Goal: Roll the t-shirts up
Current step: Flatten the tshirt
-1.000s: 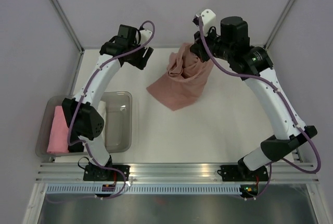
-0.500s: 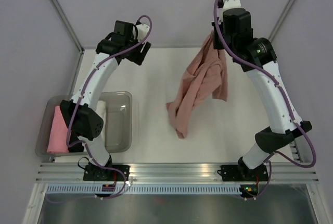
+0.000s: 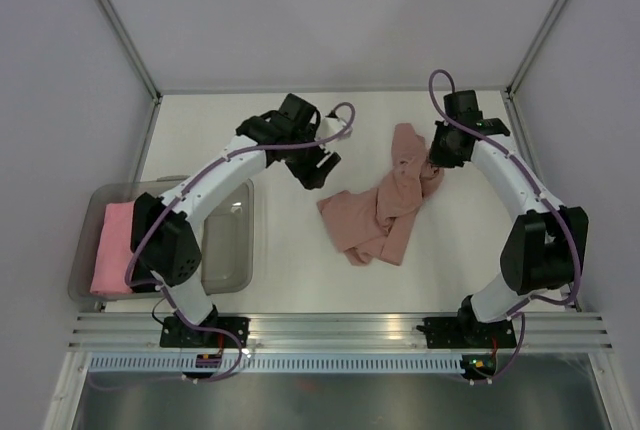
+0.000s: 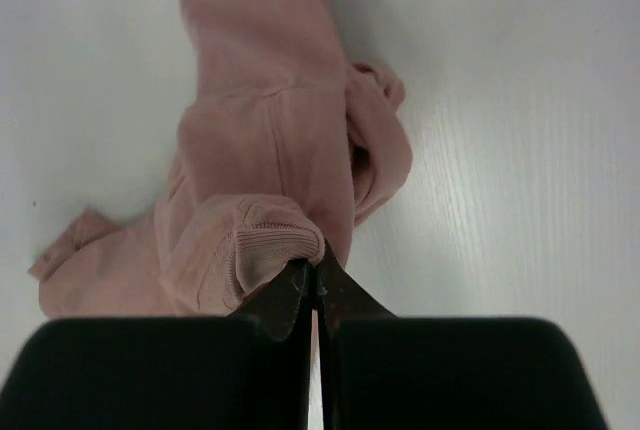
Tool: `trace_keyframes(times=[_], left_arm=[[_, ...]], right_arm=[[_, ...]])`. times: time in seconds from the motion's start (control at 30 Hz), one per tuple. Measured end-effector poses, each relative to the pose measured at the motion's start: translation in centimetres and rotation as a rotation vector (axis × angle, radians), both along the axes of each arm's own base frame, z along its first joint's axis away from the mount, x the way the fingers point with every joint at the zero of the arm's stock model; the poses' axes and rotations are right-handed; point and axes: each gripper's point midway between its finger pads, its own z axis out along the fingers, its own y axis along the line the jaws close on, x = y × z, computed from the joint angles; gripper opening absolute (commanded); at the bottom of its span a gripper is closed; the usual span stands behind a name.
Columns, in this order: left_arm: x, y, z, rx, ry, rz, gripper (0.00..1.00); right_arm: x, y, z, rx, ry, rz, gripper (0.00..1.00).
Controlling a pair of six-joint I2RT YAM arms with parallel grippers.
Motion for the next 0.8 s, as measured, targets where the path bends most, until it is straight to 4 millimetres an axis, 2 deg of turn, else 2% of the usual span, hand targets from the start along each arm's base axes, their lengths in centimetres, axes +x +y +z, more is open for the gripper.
trace_keyframes(times=[0.07, 0.17, 0.23, 0.33, 0.4, 0.43, 0.47, 0.53, 0.57, 0.6, 0.8], left_arm=[[-2.2, -2.1, -1.2, 0.009, 0.029, -0.092, 0.85], [-5.1, -4.7, -3.8, 0.044, 0.055, -0.224, 0.97], [-6.9, -6.1, -6.4, 0.078, 0.062, -0.303, 0.99], [-9.1, -7.2, -10.7, 0.141, 0.072, -0.392, 0.97], [-9.5, -6.9, -12.9, 0.182, 0.074, -0.409, 0.85], [-9.3, -6.6, -13.9, 0.202, 0.063, -0.406, 0.76], [-8.8, -6.3, -14.5, 0.217, 0.046, -0.398, 0.55], [-7.7, -5.7, -15.2, 0.233, 0.011, -0.379, 0.37], [-7.0, -5.6, -15.3, 0.232, -0.013, -0.366, 0.1], [-6.5, -5.4, -15.4, 0.233, -0.03, -0.356, 0.03], [-1.3, -3.3, -14.9, 0.26, -0.12, -0.22, 0.02]], right_arm=[[0.7, -1.5, -0.9, 0.009, 0.012, -0.056, 0.0], [1.8, -1.6, -1.2, 0.026, -0.009, -0.067, 0.0], [2.1, -1.1, -1.2, 0.037, -0.02, -0.055, 0.0], [2.4, -0.6, -1.2, 0.052, -0.038, -0.041, 0.0], [2.3, -0.5, -1.5, 0.054, -0.034, -0.038, 0.0], [2.2, -0.5, -1.6, 0.054, -0.031, -0.038, 0.0], [2.2, -0.5, -1.7, 0.055, -0.029, -0.037, 0.0], [2.0, -0.5, -1.8, 0.055, -0.026, -0.036, 0.0], [1.9, -0.5, -1.9, 0.054, -0.024, -0.035, 0.0], [1.6, -0.5, -1.9, 0.053, -0.021, -0.034, 0.0], [0.4, 0.2, -0.9, 0.092, -0.026, 0.005, 0.0]])
